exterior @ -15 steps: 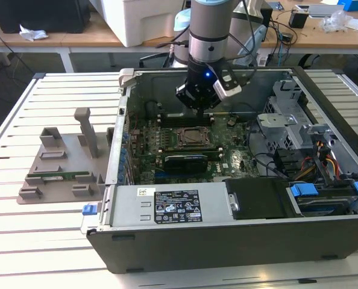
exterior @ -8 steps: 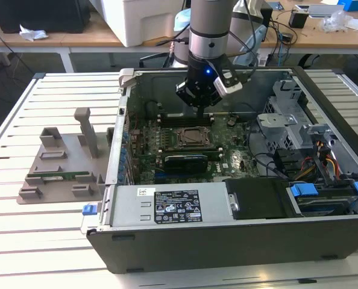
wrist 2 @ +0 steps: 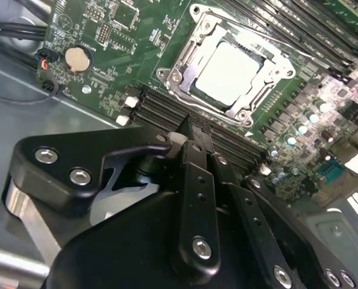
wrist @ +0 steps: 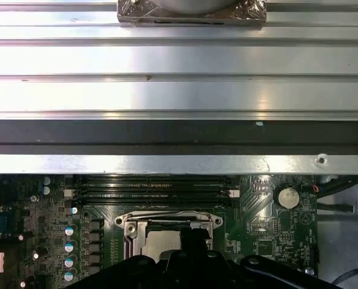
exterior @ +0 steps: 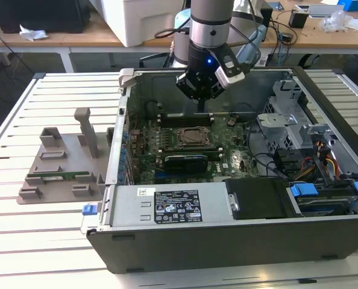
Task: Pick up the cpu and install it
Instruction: 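Install the first cpu locking lever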
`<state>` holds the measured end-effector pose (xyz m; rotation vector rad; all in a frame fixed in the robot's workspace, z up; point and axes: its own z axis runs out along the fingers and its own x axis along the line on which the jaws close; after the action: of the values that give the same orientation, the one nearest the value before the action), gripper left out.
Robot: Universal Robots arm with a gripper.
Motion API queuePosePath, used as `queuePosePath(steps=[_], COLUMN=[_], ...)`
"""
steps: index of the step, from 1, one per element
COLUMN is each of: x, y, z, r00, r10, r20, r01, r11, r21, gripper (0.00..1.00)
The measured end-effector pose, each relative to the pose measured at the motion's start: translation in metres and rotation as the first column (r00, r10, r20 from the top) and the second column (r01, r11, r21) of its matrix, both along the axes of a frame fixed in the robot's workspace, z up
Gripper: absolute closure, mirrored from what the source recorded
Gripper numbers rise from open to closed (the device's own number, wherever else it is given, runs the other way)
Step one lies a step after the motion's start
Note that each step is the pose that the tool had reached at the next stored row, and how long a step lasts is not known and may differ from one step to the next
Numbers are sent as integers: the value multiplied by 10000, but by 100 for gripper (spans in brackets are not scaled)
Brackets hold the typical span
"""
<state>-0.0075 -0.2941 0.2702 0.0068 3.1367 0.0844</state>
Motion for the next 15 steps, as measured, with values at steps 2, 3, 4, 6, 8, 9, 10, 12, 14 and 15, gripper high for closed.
queuePosePath(steps=[2, 3, 4, 6, 8, 9, 10, 12, 14, 15], x=[0, 0, 0, 0, 0, 0, 0, 0, 0, 0], y=[0, 0, 0, 0, 0, 0, 0, -1, -2, -2], z=[52, 72, 79, 79, 81, 81, 82, 81, 81, 82], r00=[10000, 10000, 10000, 10000, 10000, 10000, 10000, 10000, 10000, 10000], r10=[0, 0, 0, 0, 0, 1, 0, 0, 0, 0], r20=[0, -1, 0, 1, 0, 0, -1, 0, 1, 0], r01=[0, 0, 0, 0, 0, -1, 0, 0, 0, 0], r11=[10000, 10000, 10000, 10000, 10000, 10000, 9999, 9985, 9971, 9971], r21=[-1, -1, 1, 2, 0, -6, -141, -554, -764, -765], gripper=[89, 89, 89, 89, 89, 89, 89, 89, 89, 89])
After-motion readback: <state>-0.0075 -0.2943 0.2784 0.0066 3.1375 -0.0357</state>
